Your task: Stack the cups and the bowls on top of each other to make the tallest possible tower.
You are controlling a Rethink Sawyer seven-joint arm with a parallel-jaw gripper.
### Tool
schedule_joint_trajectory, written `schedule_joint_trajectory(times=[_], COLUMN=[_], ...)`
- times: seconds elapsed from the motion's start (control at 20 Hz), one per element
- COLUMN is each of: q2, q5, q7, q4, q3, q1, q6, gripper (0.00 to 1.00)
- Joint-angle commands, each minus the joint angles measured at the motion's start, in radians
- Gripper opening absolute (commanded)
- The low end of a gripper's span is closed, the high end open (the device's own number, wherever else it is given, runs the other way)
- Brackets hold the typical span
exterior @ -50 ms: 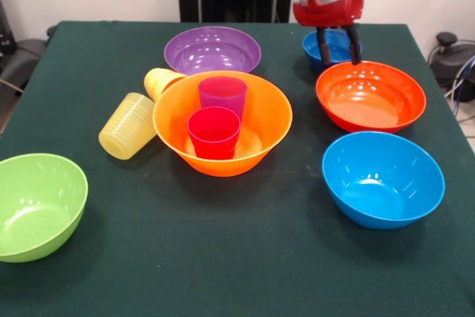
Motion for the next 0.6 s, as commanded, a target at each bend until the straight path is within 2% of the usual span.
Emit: schedule_joint_trajectory(times=[0.05,0.35,0.6], q2=[0.057,0.069,0.071], q5=[-0.075,-0.097,-0.071], q7=[0.13,0.167,0.108], q4=[-0.037,-0.061,-0.047], q3=[-0.051,-0.097,-0.059], q1=[0.032,0.075,0.019], q6=[0.02,-0.011,0.018], gripper=[1.0,1.0,1.0])
